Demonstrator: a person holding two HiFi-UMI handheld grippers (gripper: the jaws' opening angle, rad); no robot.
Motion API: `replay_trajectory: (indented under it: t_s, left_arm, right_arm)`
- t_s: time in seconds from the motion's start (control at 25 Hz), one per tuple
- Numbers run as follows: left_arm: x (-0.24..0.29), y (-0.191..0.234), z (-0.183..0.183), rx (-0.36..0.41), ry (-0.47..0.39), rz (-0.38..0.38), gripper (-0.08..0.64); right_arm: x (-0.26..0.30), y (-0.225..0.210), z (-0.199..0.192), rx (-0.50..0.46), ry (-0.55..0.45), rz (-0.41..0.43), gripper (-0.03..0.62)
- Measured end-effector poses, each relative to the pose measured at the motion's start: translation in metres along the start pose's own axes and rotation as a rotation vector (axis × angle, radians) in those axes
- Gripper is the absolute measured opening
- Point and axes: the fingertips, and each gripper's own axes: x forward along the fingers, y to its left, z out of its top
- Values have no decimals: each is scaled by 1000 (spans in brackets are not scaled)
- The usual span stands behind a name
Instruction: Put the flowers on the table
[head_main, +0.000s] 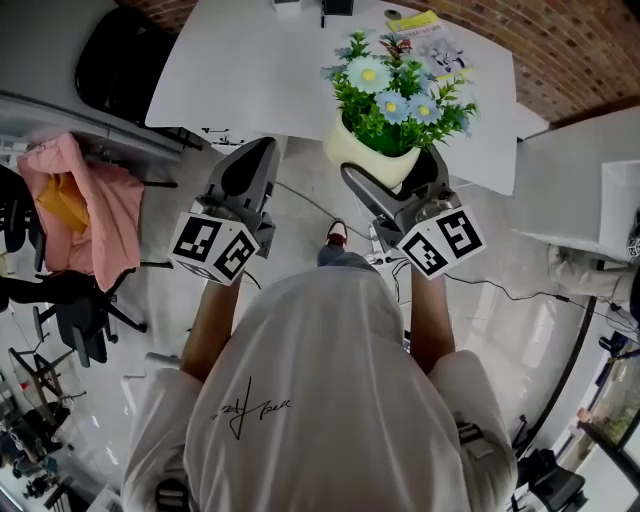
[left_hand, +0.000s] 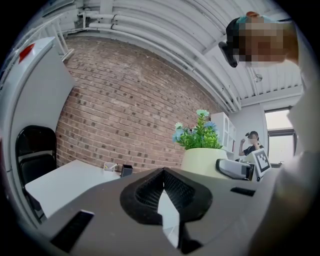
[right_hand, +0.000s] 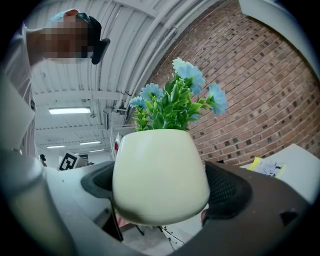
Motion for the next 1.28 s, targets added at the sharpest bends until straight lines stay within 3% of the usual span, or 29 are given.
replay_trajectory:
  t_s: [0.32, 0.68, 1.08, 1.28]
  left_arm:
    - [64, 26, 13, -9, 12, 16, 5]
    - [70, 25, 20, -29, -49, 7, 5]
    - [75, 33, -1, -68, 5, -23, 5]
    - [101, 63, 3, -82, 29, -42, 5]
  right_arm:
    - [47, -58, 16, 6, 18, 5, 509]
    - [49, -65, 16, -18, 11, -7, 509]
    - [48, -77, 10, -20, 20, -74, 509]
    - [86, -92, 4, -14, 36, -89, 509]
